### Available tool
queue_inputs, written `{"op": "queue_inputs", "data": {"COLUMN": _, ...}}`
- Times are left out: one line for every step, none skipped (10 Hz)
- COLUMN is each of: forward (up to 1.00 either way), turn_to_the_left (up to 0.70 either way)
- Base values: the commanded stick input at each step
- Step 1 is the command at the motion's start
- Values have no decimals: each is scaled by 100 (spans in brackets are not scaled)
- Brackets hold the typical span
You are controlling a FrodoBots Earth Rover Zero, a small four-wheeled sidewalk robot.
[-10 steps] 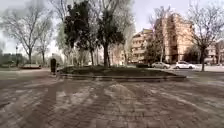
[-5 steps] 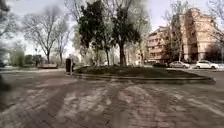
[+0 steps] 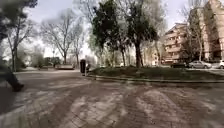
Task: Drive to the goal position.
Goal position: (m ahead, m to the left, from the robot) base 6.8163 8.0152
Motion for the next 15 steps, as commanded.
{"op": "queue_inputs", "data": {"forward": 70, "turn_to_the_left": 27}}
{"op": "queue_inputs", "data": {"forward": 70, "turn_to_the_left": 27}}
{"op": "queue_inputs", "data": {"forward": 70, "turn_to_the_left": 27}}
{"op": "queue_inputs", "data": {"forward": 70, "turn_to_the_left": 27}}
{"op": "queue_inputs", "data": {"forward": 70, "turn_to_the_left": 27}}
{"op": "queue_inputs", "data": {"forward": 70, "turn_to_the_left": 14}}
{"op": "queue_inputs", "data": {"forward": 70, "turn_to_the_left": 0}}
{"op": "queue_inputs", "data": {"forward": 70, "turn_to_the_left": 0}}
{"op": "queue_inputs", "data": {"forward": 70, "turn_to_the_left": 0}}
{"op": "queue_inputs", "data": {"forward": 70, "turn_to_the_left": 0}}
{"op": "queue_inputs", "data": {"forward": 70, "turn_to_the_left": 0}}
{"op": "queue_inputs", "data": {"forward": 70, "turn_to_the_left": 25}}
{"op": "queue_inputs", "data": {"forward": 70, "turn_to_the_left": 27}}
{"op": "queue_inputs", "data": {"forward": 70, "turn_to_the_left": 27}}
{"op": "queue_inputs", "data": {"forward": 70, "turn_to_the_left": 27}}
